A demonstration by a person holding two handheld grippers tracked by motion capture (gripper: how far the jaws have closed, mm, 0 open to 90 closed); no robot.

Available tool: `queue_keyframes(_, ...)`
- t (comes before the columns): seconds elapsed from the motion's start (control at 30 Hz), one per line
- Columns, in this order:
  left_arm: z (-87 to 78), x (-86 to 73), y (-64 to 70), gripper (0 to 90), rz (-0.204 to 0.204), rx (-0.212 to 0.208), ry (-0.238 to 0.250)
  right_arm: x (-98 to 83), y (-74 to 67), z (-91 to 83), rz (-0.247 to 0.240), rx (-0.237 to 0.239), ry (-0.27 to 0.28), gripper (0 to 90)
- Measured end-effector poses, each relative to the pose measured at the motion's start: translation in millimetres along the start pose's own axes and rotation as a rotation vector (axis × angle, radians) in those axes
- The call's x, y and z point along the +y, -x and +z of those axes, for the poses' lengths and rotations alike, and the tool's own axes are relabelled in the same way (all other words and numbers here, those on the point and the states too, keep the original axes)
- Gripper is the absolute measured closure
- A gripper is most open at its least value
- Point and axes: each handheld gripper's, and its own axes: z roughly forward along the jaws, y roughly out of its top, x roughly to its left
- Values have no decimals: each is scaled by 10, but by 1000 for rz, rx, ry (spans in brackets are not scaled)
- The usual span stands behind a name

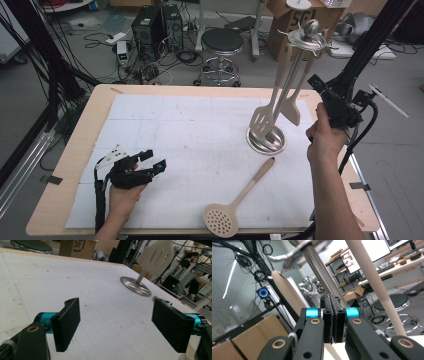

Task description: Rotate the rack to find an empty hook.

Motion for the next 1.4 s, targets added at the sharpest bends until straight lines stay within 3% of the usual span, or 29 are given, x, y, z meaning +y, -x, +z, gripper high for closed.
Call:
queue_keyframes(0.37,-41,2,-49,235,-28,4,15,192,-141,100,-13,9,40,898)
queue_keyframes(0.63,-32,-1,-39,235,-23,-2,8,291,-296,159,-39,33,57,898)
queue_keyframes(0.93,-22,0,-36,235,-21,-5,4,297,-363,142,-65,40,68,898)
queue_keyframes(1.4,-12,1,-26,235,-24,-7,2,234,-557,269,-101,57,33,898)
